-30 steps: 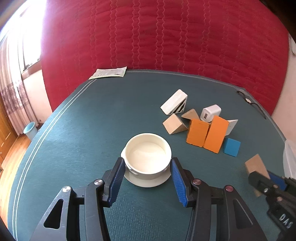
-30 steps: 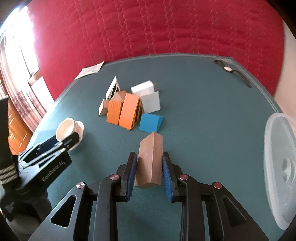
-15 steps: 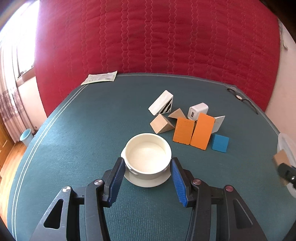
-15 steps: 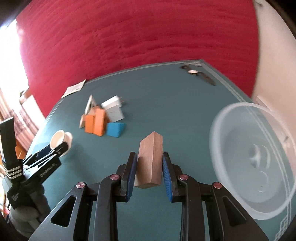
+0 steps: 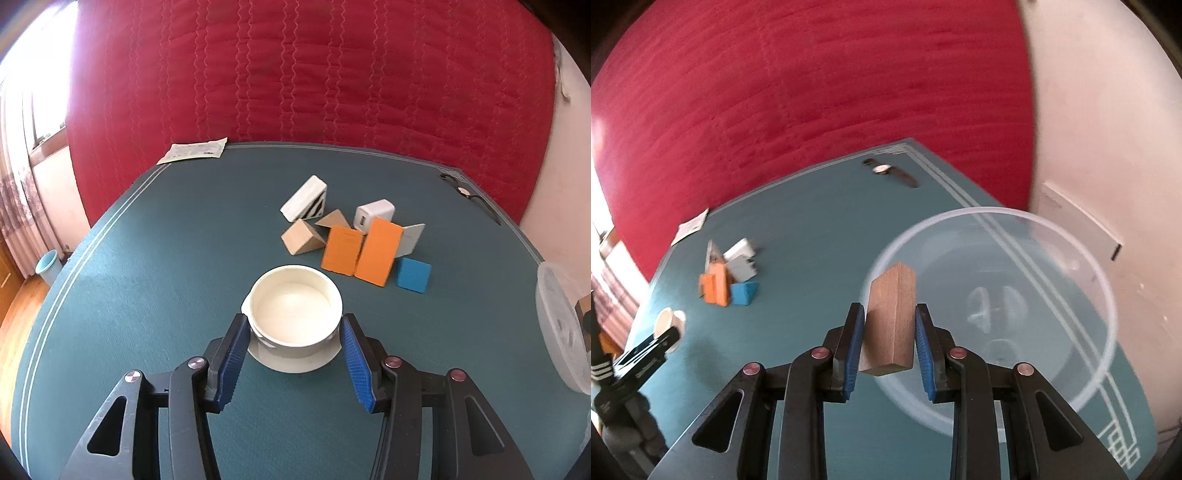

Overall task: Organize rigid objects
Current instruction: 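Lower the tan block into the clear bin and open the right gripper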

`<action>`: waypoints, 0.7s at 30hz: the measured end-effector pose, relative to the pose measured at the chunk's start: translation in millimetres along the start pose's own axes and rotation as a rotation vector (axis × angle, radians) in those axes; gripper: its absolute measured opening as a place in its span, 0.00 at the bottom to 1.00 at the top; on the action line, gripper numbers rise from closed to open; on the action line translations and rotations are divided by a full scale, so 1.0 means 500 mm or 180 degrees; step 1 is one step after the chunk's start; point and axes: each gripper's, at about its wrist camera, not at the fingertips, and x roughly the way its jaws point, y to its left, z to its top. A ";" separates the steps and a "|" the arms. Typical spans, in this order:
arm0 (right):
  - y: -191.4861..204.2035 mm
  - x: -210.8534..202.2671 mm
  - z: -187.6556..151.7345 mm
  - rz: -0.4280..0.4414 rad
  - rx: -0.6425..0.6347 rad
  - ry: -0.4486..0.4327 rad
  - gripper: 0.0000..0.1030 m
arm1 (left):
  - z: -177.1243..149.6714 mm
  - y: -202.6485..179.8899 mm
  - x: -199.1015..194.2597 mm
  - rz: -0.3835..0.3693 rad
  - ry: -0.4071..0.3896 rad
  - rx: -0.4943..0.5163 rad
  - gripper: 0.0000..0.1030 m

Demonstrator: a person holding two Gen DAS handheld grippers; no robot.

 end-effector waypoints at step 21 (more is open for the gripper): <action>-0.225 -0.036 -0.010 -0.0487 0.0506 -0.0121 0.29 | 0.010 -0.172 -0.075 -0.0397 -0.0077 0.0505 0.51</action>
